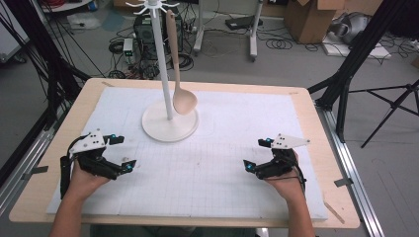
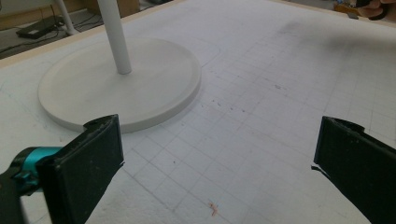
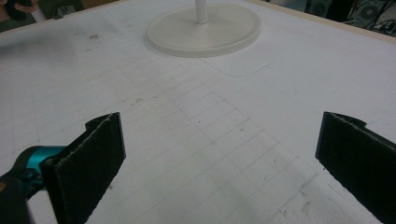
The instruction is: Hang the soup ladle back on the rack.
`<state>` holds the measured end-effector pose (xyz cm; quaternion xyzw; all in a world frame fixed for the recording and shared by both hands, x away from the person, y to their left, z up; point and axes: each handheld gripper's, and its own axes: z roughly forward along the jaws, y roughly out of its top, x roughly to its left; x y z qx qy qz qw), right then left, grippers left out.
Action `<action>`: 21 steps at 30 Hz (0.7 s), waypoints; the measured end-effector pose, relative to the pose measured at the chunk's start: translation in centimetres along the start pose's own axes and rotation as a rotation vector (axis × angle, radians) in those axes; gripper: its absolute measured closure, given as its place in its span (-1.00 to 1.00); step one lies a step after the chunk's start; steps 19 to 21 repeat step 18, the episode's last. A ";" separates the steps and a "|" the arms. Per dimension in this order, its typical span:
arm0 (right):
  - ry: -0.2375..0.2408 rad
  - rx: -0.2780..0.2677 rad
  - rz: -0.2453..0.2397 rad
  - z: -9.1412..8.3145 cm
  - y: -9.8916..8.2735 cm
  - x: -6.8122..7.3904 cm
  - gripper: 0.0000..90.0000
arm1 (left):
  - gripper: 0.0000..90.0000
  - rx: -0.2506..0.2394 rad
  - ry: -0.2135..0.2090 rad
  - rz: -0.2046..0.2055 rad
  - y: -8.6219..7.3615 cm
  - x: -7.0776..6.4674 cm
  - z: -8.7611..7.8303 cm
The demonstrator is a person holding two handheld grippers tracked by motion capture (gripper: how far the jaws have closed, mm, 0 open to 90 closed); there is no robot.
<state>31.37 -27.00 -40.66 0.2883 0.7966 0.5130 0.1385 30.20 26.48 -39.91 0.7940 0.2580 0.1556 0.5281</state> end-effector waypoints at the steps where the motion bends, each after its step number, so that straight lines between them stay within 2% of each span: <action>1: 0.000 -0.001 -0.001 0.0 0.0 0.0 -1.00 | -0.96 0.001 -0.002 -0.001 0.0 0.0 0.0; 21: 0.005 0.016 0.006 -0.1 -0.1 0.2 -1.00 | -0.96 -0.001 0.002 -0.008 0.1 0.4 0.2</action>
